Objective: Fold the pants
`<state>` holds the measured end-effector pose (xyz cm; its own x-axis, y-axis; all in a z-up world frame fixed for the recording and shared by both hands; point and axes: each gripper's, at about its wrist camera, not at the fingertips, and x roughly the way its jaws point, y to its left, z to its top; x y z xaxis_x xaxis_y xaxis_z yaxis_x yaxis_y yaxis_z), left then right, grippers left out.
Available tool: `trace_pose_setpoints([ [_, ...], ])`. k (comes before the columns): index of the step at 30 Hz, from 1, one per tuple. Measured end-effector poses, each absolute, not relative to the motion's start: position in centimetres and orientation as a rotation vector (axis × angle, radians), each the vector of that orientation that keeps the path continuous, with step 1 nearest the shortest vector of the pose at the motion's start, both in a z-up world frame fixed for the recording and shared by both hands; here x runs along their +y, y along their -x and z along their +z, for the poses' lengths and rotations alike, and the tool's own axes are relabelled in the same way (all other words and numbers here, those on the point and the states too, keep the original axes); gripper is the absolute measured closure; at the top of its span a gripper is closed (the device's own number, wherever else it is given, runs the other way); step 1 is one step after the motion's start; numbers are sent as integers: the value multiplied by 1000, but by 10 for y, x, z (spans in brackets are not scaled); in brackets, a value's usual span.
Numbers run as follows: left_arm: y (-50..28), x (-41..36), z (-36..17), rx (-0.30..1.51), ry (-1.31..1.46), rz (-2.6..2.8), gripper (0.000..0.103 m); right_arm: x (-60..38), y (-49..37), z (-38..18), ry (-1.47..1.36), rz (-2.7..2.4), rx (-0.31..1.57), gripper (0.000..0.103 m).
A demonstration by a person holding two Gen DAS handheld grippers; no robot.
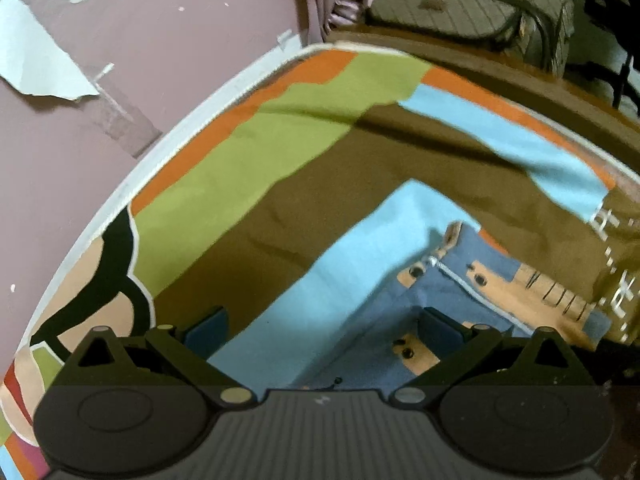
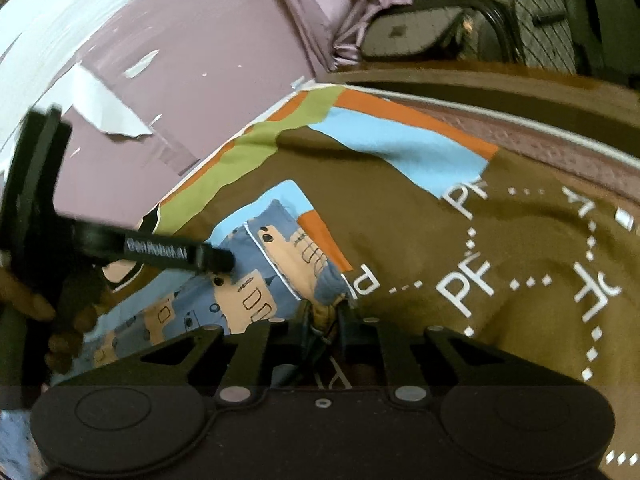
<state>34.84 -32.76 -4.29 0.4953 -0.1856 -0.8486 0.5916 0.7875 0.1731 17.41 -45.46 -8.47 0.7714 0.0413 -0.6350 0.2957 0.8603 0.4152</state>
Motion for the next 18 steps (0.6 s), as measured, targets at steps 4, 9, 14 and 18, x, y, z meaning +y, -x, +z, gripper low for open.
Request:
trace_pose_setpoints([
  [4, -349, -315, -21, 961, -381, -513, 0, -443, -174, -79, -428, -142, 658, 90],
  [9, -355, -308, -5, 1048, -231, -599, 0, -423, -174, -71, -252, -137, 620, 91],
  [14, -366, -324, -2, 1187, -118, -663, 2, -392, -175, -65, -29, -101, 572, 91],
  [18, -374, -346, -6, 1238, -130, -648, 3, -375, -173, -66, 90, -63, 548, 91],
])
